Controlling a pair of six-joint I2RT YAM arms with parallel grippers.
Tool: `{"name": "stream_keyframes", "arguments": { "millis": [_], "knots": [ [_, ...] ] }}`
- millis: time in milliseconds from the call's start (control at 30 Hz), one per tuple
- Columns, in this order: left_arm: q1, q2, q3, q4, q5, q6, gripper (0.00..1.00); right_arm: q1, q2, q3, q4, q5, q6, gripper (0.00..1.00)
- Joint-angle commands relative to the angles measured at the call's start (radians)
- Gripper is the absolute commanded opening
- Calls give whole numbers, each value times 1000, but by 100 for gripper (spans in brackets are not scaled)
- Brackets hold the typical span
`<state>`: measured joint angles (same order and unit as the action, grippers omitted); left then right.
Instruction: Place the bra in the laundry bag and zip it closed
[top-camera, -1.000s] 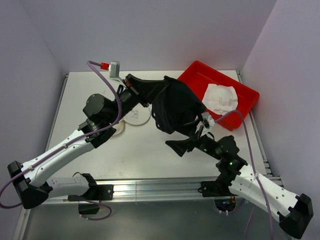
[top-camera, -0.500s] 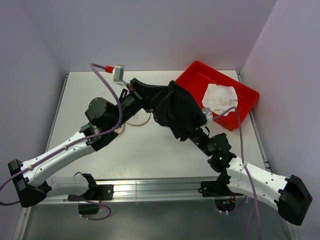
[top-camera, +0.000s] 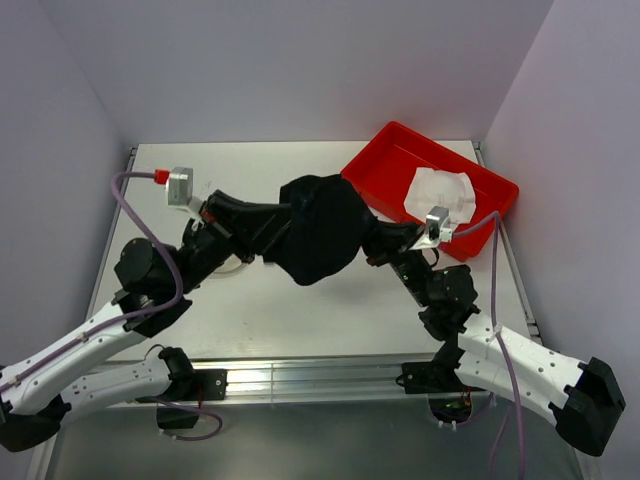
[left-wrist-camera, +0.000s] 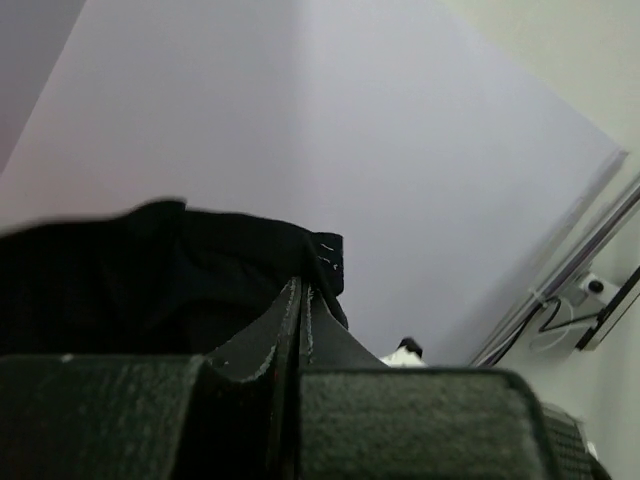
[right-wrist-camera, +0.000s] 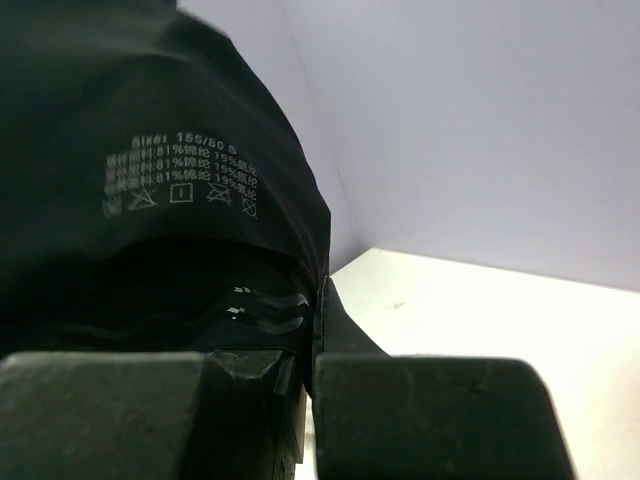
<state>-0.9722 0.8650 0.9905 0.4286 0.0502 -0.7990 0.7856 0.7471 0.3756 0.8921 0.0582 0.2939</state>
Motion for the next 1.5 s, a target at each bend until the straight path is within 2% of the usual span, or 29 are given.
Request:
{"name": "stream_keyframes", "arguments": {
  "millis": [0, 33, 67, 100, 133, 200, 233, 300, 367, 467, 533, 633, 867, 1067, 1267, 1467],
  "knots": [
    [-5, -98, -62, -98, 82, 85, 7, -48, 18, 118, 2, -47, -38, 0],
    [-5, -119, -73, -164, 77, 107, 17, -87, 30, 173, -55, -87, -23, 0],
    [-5, -165, -78, -306, 29, 148, 45, -104, 34, 201, -91, -162, -9, 0],
    [-5, -190, -82, -385, -19, 161, 58, -120, 38, 235, -134, -203, 1, 0],
    [-5, -219, -96, -457, -60, 165, 70, -131, 55, 268, -248, -240, 8, 0],
    [-5, -302, -107, -621, -213, 167, 84, -134, 72, 365, -365, -321, 25, 0],
    [-5, -331, -122, -646, -236, 169, 85, -134, 96, 417, -487, -352, 39, 0],
    [-5, -402, -154, -643, -250, 170, 87, -134, 113, 422, -533, -462, 69, 0],
    [-5, -423, -171, -620, -239, 173, 92, -135, 118, 418, -570, -500, 116, 0],
    [-5, -359, -167, -585, -179, 193, 97, -134, 120, 454, -689, -515, 143, 0],
    [-5, -315, -155, -558, -115, 204, 99, -134, 132, 502, -821, -492, 133, 0],
    [-5, -227, -141, -545, -104, 213, 99, -134, 117, 507, -912, -460, 119, 0],
    [-5, -114, -162, -475, -144, 230, 99, -134, 54, 448, -947, -432, 133, 0],
    [-5, -72, -171, -442, -95, 215, 96, -135, 28, 428, -944, -393, 134, 0],
    [-5, -136, -248, -481, -116, 170, 98, -137, 5, 454, -944, -316, 131, 0],
    [-5, -201, -346, -489, -122, 119, 98, -135, 11, 487, -940, -334, 139, 0]
  ]
}}
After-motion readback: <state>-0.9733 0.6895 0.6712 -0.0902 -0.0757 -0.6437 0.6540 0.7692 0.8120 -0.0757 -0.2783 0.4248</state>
